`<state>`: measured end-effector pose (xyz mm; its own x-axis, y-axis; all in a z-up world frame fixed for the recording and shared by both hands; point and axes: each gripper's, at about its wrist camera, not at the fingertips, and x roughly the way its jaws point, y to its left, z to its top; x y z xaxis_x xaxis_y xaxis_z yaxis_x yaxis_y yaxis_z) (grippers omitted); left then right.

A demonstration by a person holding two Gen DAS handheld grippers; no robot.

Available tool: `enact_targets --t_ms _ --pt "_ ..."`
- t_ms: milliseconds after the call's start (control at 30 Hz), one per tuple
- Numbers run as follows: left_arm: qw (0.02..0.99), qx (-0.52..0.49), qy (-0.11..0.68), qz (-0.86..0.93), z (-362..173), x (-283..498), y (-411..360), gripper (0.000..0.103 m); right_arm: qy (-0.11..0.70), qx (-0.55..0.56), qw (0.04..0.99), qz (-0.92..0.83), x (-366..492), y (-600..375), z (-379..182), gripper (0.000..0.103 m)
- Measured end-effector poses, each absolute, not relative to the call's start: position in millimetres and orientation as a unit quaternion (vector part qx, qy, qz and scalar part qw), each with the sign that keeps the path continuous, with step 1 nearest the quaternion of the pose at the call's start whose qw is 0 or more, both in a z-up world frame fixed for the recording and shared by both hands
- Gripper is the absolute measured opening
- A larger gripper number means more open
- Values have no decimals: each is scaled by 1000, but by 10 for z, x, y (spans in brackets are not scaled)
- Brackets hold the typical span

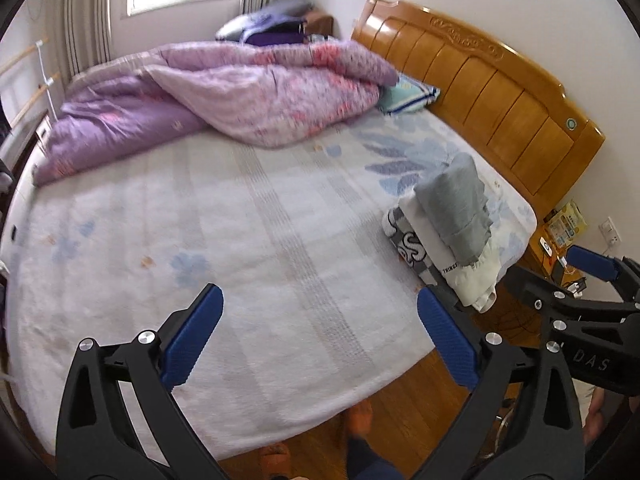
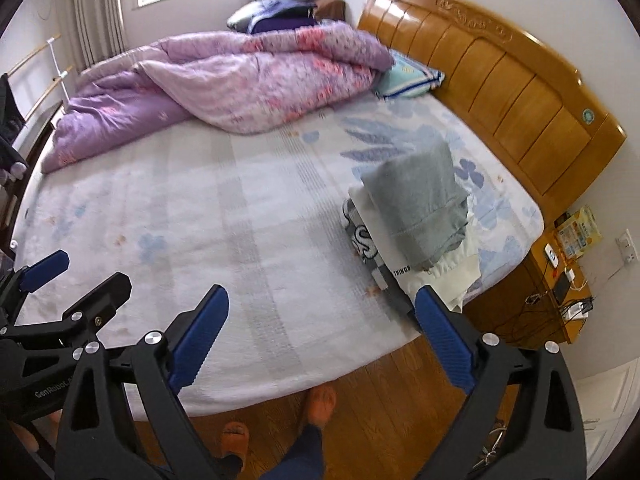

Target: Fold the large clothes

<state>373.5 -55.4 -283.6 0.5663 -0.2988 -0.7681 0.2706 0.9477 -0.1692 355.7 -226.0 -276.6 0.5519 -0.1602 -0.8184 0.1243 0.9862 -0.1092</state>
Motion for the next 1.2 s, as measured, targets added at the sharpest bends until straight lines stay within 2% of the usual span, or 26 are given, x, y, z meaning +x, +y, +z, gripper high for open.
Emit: enact_targets --t_ms 333,767,1200 --pt "914 -16 396 -91 -2109 3050 -473 98 435 -34 899 -24 3048 -2182 -2224 92" --pt "927 -62 371 -9 -1672 1820 -709 98 408 -91 907 48 2094 -2369 -1820 93" --pt "945 -59 321 18 -1012 792 -348 98 359 -81 927 72 1263 -2083 -1240 95"
